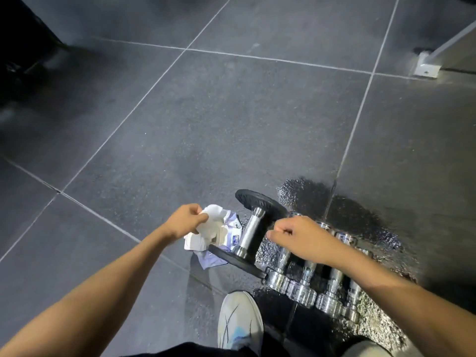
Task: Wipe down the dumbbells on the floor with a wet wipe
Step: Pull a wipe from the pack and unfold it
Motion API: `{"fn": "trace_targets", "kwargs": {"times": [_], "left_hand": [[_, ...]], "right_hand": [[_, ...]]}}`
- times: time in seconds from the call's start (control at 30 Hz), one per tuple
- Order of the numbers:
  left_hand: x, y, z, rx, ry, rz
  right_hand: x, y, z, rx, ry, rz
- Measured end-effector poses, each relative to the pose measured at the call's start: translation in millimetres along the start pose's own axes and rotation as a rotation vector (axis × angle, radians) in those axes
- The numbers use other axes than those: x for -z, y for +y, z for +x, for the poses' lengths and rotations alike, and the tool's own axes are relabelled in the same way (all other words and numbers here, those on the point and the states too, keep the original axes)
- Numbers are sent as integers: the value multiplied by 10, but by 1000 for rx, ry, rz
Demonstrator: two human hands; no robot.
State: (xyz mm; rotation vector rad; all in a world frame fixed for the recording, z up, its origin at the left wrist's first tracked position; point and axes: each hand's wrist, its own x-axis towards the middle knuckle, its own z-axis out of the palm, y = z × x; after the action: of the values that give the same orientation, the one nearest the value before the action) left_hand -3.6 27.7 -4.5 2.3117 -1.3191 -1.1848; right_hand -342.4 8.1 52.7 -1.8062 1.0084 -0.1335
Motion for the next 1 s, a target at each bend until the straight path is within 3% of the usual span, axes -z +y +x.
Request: {"fn": "trace_targets", "kwargs": {"times": [0.13, 0.43, 0.67, 0.87, 1.0], "left_hand": [[114, 185, -139, -43, 44, -316], [-352, 732, -384, -126, -219, -966], [-558, 873, -413, -70, -162, -994], [-590, 813, -386, 25, -102, -1005], [-584, 789, -431, -18, -219, -1065]], "right_hand": [[3, 36, 14, -12, 74, 55], [-182, -37, 293, -117, 176, 436], [-293, -67, 398, -87, 357, 708], [-273, -85, 419, -61, 340, 734], [-284, -96, 432, -52, 363, 722]]}}
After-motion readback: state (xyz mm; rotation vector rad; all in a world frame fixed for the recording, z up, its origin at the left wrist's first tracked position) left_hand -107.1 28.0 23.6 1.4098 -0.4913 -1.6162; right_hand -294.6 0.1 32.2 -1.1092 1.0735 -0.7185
